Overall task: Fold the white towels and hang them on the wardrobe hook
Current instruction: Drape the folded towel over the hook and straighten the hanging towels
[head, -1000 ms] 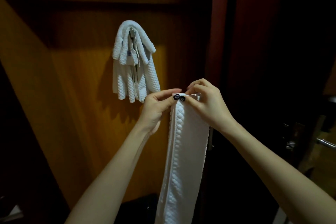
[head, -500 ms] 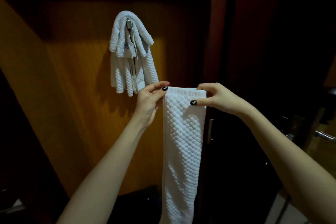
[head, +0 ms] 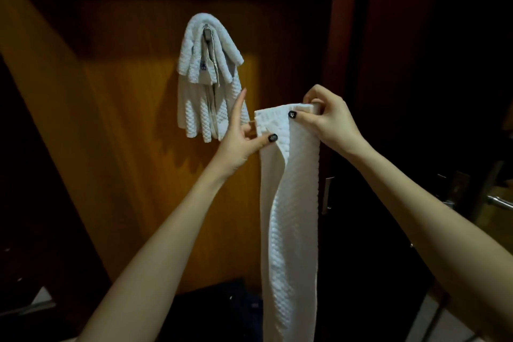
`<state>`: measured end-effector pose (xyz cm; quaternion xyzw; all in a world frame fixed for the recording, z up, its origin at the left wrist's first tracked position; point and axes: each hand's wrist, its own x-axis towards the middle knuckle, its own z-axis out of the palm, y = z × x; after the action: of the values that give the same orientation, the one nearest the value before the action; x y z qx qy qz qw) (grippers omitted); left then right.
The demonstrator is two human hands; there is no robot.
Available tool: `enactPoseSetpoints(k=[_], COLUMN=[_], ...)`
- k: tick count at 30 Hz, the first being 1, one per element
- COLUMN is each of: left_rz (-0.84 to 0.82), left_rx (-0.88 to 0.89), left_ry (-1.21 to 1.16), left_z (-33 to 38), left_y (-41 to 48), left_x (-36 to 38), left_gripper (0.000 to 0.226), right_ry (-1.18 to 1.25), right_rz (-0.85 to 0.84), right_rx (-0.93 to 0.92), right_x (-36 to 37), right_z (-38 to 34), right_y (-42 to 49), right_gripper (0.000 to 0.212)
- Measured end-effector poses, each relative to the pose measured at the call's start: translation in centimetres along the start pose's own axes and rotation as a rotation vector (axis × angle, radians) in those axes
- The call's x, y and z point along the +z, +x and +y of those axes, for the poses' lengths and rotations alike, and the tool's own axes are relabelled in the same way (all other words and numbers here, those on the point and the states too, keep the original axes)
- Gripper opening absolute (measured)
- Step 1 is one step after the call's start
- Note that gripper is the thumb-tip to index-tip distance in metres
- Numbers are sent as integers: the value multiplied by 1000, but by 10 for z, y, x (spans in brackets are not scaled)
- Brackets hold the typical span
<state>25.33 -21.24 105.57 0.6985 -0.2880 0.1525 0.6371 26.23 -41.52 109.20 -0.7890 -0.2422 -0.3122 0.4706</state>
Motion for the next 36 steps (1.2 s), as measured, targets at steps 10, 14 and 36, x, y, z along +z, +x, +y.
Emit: enactPoseSetpoints(k=[10, 14, 36], left_rz=[40, 63, -81], left_rx=[218, 231, 122], left_ry=[298, 317, 171], left_z=[-13, -13, 12], left_y=[-9, -4, 13], left_x=[22, 19, -18], left_gripper=[86, 55, 39], right_ry=[-14, 78, -18], right_rz=[32, 11, 24], right_rx=[23, 13, -2], right_x=[-11, -18, 42], right_z=[-9, -14, -11], right_y=[-4, -5, -32], right_gripper=[17, 23, 70])
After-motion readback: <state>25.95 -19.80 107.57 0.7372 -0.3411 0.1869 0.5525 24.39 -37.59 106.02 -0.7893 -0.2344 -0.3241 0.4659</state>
